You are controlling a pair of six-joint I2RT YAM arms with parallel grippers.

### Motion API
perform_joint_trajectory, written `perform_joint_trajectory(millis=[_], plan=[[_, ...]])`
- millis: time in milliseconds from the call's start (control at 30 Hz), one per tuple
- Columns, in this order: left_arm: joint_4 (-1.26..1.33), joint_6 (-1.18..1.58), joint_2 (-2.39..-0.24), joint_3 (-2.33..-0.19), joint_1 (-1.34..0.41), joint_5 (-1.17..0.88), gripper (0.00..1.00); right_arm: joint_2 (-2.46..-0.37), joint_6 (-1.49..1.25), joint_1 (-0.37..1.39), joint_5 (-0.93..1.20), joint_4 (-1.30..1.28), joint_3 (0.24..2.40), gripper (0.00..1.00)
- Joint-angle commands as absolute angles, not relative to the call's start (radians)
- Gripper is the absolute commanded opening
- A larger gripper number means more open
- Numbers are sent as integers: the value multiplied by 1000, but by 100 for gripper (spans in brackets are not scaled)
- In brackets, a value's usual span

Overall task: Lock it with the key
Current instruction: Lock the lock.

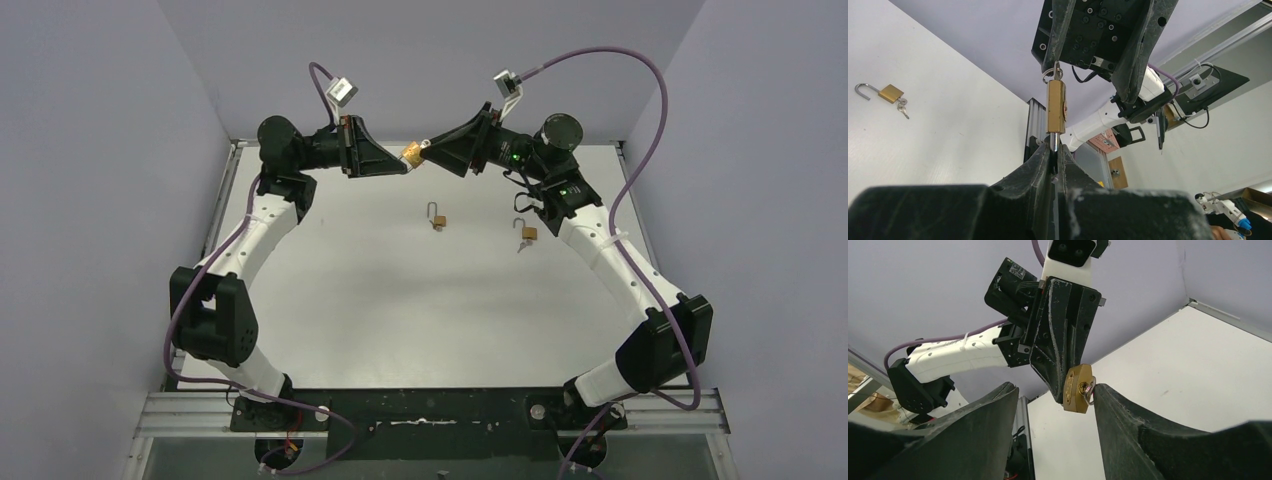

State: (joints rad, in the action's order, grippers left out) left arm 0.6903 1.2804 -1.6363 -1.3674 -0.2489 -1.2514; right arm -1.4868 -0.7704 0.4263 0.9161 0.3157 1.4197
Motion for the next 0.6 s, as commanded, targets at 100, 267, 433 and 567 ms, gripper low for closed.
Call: perform_joint_trajectory(millis=[100,267,433,567], plan=[[696,1253,-1569,-1357,-249,-1237,0,-1492,-775,437,913,369,1476,49],[692,1250,-1562,-1353,-250,-1239,0,-1502,-776,446,917,368,1487,34],[684,1246,-1556,-1351,-253,-1243,0,-1506,-775,450,916,368,1491,25],[675,1234,-1549,-1345,-253,-1245,0,-1513,-766,453,916,352,1502,16]])
